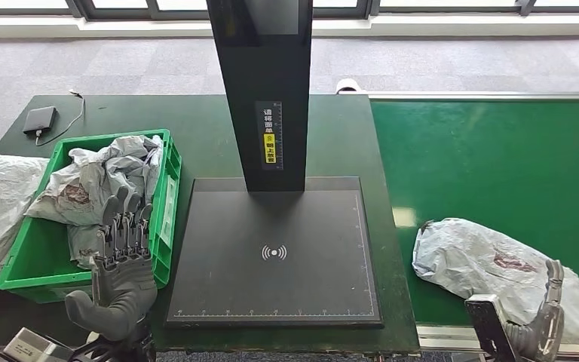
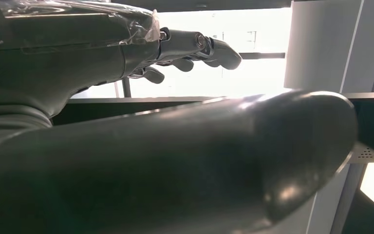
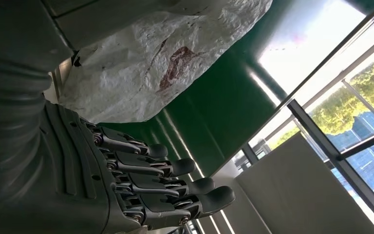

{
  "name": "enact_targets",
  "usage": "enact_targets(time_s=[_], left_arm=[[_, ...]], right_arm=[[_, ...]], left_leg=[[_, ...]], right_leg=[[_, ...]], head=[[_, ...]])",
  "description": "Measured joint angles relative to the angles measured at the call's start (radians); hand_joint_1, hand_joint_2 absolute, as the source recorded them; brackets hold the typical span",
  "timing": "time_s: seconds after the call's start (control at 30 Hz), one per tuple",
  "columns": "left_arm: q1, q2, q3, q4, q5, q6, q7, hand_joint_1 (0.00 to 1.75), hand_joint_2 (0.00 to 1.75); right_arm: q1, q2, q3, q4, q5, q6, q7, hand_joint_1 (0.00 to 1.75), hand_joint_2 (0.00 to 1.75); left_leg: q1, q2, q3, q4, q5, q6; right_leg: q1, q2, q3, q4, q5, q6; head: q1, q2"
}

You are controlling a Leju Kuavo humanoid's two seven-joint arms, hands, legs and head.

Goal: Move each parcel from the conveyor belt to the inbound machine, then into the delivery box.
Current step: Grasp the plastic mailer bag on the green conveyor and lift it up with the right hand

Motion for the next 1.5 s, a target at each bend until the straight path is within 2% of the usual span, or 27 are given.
enact_targets(time_s=[0.53, 0.63, 0.73, 0.9, 1.0, 1.2, 1.33, 1.5], left_arm=[[0.002, -0.008, 0.004, 0.0, 0.0, 0.0, 0.0, 0.0, 0.0], [0.004, -0.011, 0.005, 0.001, 0.005, 0.015, 0.0, 0.0, 0.0], [0.009, -0.019, 0.006, 0.021, 0.016, 0.068, 0.001, 0.0, 0.0], [0.031, -0.02, 0.009, 0.051, 0.001, 0.2, 0.001, 0.0, 0.0], [0.033, -0.023, 0.015, 0.079, 0.022, 0.238, 0.0, 0.0, 0.0], [-0.01, -0.024, 0.031, 0.174, -0.097, 0.508, 0.0, 0.0, 0.0], [-0.016, -0.015, 0.031, 0.199, -0.106, 0.523, 0.0, 0.0, 0.0], [-0.018, -0.011, 0.032, 0.224, -0.118, 0.496, 0.0, 0.0, 0.0]], right_arm=[[-0.009, 0.0, -0.02, 0.038, 0.001, 0.0, -0.001, 0.0, 1.75], [-0.022, -0.006, -0.021, 0.052, 0.068, -0.006, 0.059, 0.0, 1.75], [-0.08, -0.051, -0.023, 0.144, 0.181, -0.014, 0.18, 0.0, 1.75], [-0.231, -0.146, -0.015, 0.387, 0.254, -0.047, 0.293, 0.0, 1.75], [-0.298, -0.18, 0.0, 0.5, 0.294, -0.061, 0.357, 0.0, 1.75], [-0.406, -0.254, 0.032, 0.714, 0.302, -0.063, 0.358, 0.0, 1.75], [-0.436, -0.292, 0.04, 0.811, 0.294, -0.075, 0.355, 0.0, 1.75], [-0.481, -0.316, 0.042, 0.896, 0.319, -0.04, 0.368, 0.0, 1.75]], left_leg=[[0.0, 0.0, 0.0, 0.0, 0.0, 0.0], [0.0, 0.0, -0.002, 0.0, 0.0, 0.0], [0.0, 0.001, -0.006, 0.0, -0.001, 0.001], [0.0, 0.001, -0.002, 0.001, -0.001, 0.003], [0.0, -0.002, 0.002, 0.001, 0.001, 0.004], [-0.001, -0.004, 0.001, 0.001, 0.001, 0.004], [-0.001, -0.005, 0.0, 0.001, 0.001, 0.004], [-0.001, -0.004, 0.0, 0.001, 0.001, 0.004]], right_leg=[[0.0, 0.0, 0.0, 0.0, 0.0, 0.0], [0.0, 0.0, 0.0, 0.0, 0.0, 0.0], [-0.001, 0.001, 0.001, 0.0, -0.001, 0.001], [-0.002, 0.001, 0.002, 0.0, 0.0, 0.003], [-0.002, 0.0, 0.003, 0.0, 0.001, 0.004], [-0.002, -0.002, 0.003, 0.0, 0.001, 0.004], [-0.002, -0.003, 0.003, 0.0, 0.001, 0.005], [-0.003, -0.002, 0.001, 0.0, 0.001, 0.005]], head=[[0.0, 0.0], [0.0, 0.0], [0.0, 0.0], [0.0, 0.0], [0.0, 0.0], [0.0, 0.0], [0.0, 0.0], [0.0, 0.0]])
